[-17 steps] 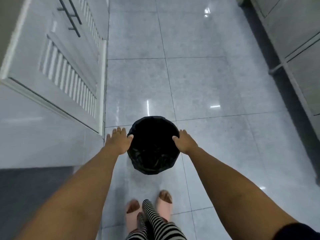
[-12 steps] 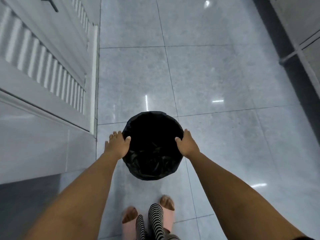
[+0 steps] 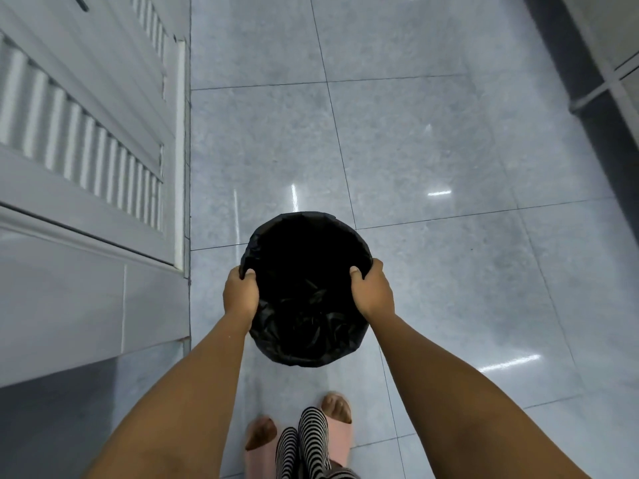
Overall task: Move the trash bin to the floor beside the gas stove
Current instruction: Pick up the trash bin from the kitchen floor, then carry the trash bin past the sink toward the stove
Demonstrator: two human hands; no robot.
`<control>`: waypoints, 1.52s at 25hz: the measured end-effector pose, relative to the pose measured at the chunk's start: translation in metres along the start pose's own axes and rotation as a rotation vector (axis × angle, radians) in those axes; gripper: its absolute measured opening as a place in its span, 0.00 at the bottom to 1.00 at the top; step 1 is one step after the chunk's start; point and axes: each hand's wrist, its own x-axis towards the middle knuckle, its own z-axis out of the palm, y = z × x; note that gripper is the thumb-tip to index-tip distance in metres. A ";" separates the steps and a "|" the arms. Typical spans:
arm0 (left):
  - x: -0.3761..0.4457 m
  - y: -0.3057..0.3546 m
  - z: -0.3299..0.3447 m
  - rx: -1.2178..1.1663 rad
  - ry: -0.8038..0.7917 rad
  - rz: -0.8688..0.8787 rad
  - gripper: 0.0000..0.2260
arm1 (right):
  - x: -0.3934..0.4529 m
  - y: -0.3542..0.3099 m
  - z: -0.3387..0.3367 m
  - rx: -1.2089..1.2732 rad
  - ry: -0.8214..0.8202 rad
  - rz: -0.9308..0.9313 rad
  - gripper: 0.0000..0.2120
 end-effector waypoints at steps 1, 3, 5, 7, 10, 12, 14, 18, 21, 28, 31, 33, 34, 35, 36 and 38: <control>-0.011 0.010 -0.005 0.000 -0.002 0.005 0.20 | -0.008 -0.010 -0.012 0.000 -0.004 -0.005 0.23; -0.041 0.036 -0.018 -0.003 0.001 0.016 0.20 | -0.031 -0.032 -0.041 0.003 -0.008 -0.015 0.23; -0.074 0.069 -0.033 -0.007 0.008 0.023 0.20 | -0.058 -0.060 -0.075 0.005 -0.006 -0.028 0.23; -0.105 0.107 -0.050 -0.001 0.010 0.035 0.20 | -0.083 -0.090 -0.110 0.008 -0.003 -0.038 0.24; -0.164 0.169 -0.076 0.017 0.010 0.078 0.20 | -0.127 -0.139 -0.170 0.024 -0.002 -0.063 0.25; -0.197 0.204 -0.090 0.014 0.017 0.103 0.20 | -0.152 -0.166 -0.203 0.034 0.002 -0.083 0.25; -0.220 0.230 -0.100 0.012 0.024 0.104 0.21 | -0.169 -0.187 -0.229 0.038 0.007 -0.091 0.26; -0.264 0.278 -0.121 -0.023 0.022 0.118 0.21 | -0.201 -0.227 -0.276 0.053 -0.008 -0.119 0.26; -0.287 0.312 -0.134 -0.049 0.037 0.151 0.20 | -0.214 -0.257 -0.306 0.055 -0.023 -0.154 0.27; -0.284 0.373 -0.153 -0.100 0.002 0.158 0.22 | -0.201 -0.323 -0.333 0.029 -0.043 -0.202 0.29; -0.262 0.404 -0.160 -0.122 -0.034 0.143 0.23 | -0.178 -0.360 -0.333 0.007 -0.049 -0.213 0.29; -0.240 0.431 -0.162 -0.115 -0.061 0.132 0.23 | -0.157 -0.387 -0.331 -0.003 -0.050 -0.209 0.30; -0.227 0.446 -0.163 -0.119 -0.073 0.136 0.23 | -0.145 -0.401 -0.331 -0.004 -0.045 -0.205 0.31; -0.215 0.465 -0.166 -0.118 -0.088 0.135 0.23 | -0.134 -0.417 -0.331 -0.007 -0.040 -0.198 0.31; -0.206 0.480 -0.167 -0.119 -0.099 0.138 0.24 | -0.124 -0.431 -0.332 -0.007 -0.038 -0.193 0.31; -0.172 0.518 -0.170 -0.101 -0.125 0.126 0.24 | -0.098 -0.466 -0.333 0.004 -0.027 -0.178 0.31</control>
